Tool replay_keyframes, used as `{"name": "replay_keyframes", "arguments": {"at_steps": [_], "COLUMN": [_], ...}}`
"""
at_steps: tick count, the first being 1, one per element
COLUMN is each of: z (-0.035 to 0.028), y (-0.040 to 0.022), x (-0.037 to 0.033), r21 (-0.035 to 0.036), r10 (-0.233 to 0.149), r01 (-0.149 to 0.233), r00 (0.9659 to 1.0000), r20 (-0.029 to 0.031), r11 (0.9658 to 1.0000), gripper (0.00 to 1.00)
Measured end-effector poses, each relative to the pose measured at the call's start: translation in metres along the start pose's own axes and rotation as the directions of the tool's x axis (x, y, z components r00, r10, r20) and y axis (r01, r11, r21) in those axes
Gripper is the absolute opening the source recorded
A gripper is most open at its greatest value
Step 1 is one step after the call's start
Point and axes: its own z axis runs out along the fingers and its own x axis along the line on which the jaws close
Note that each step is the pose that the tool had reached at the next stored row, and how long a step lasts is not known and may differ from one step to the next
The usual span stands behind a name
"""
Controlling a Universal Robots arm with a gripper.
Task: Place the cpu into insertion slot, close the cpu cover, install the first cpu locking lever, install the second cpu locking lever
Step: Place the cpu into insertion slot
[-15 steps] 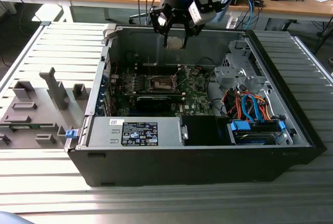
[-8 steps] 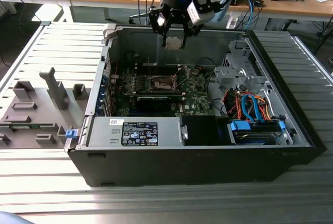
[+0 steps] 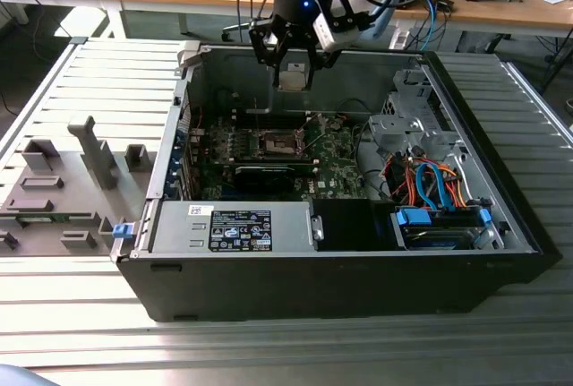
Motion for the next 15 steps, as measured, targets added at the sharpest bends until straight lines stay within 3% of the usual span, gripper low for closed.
{"name": "replay_keyframes", "arguments": {"at_steps": [15], "z": [0.0024], "y": [-0.0002], "x": [0.0014], "r21": [-0.0002], "r10": [0.005], "r01": [-0.005], "r00": [1.0000], "r20": [0.0004], "r11": [1.0000], "gripper": [0.54]}}
